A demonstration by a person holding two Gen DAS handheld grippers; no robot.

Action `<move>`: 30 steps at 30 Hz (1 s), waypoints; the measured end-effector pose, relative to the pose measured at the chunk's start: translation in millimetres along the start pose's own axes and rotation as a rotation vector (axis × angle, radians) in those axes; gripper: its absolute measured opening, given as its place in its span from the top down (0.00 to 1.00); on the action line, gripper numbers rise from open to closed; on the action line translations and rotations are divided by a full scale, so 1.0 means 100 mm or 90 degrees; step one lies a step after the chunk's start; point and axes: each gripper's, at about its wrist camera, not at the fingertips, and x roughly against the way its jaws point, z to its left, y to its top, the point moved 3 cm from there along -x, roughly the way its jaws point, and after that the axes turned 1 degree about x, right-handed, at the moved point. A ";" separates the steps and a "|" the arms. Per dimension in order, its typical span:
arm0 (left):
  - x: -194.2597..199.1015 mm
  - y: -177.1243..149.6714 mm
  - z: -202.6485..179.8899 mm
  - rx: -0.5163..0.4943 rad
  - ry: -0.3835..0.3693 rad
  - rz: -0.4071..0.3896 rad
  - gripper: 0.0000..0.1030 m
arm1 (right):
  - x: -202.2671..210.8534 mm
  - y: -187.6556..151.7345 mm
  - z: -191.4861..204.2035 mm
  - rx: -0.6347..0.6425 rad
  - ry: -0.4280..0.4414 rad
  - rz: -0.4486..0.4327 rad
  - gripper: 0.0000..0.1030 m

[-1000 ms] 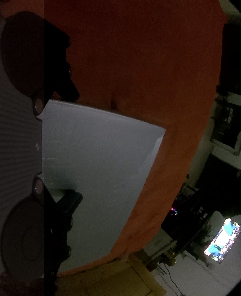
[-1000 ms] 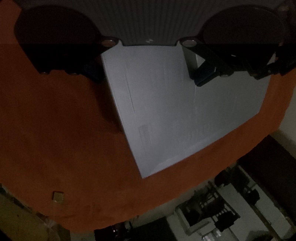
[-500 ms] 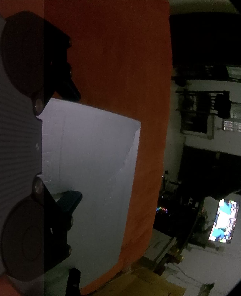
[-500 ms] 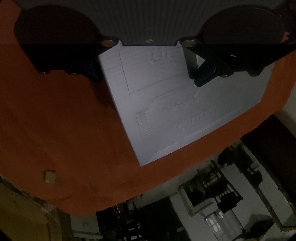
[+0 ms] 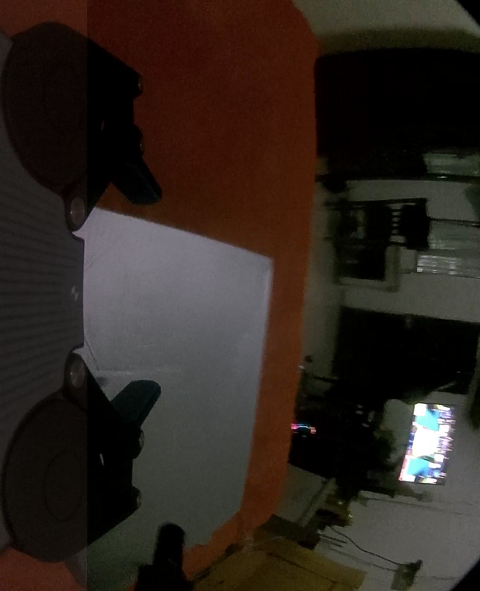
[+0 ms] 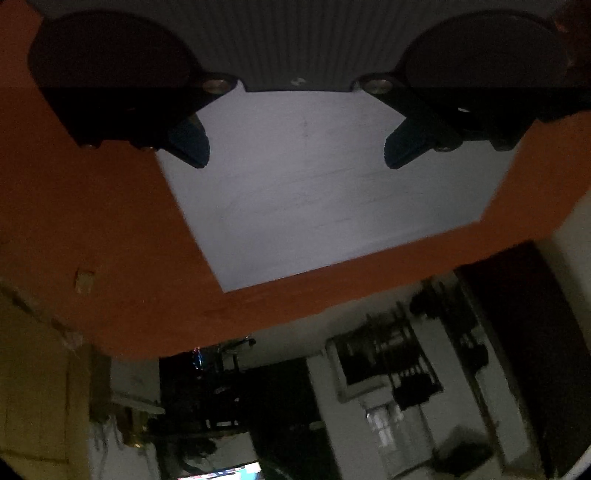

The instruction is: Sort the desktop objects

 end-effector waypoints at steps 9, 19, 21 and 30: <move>0.15 0.05 -0.24 -0.032 -0.003 0.120 0.00 | 0.56 -0.22 0.35 0.034 0.017 0.057 0.00; 0.64 0.58 -0.24 -0.119 -0.012 0.273 0.00 | 0.96 0.01 0.31 0.042 -0.053 0.168 0.00; 0.69 0.64 -0.26 -0.130 0.022 0.322 0.00 | 1.09 0.10 0.38 0.065 -0.059 0.163 0.00; 1.23 0.64 -0.37 -0.110 -0.019 0.192 0.00 | 1.81 0.04 0.68 0.046 0.007 0.014 0.00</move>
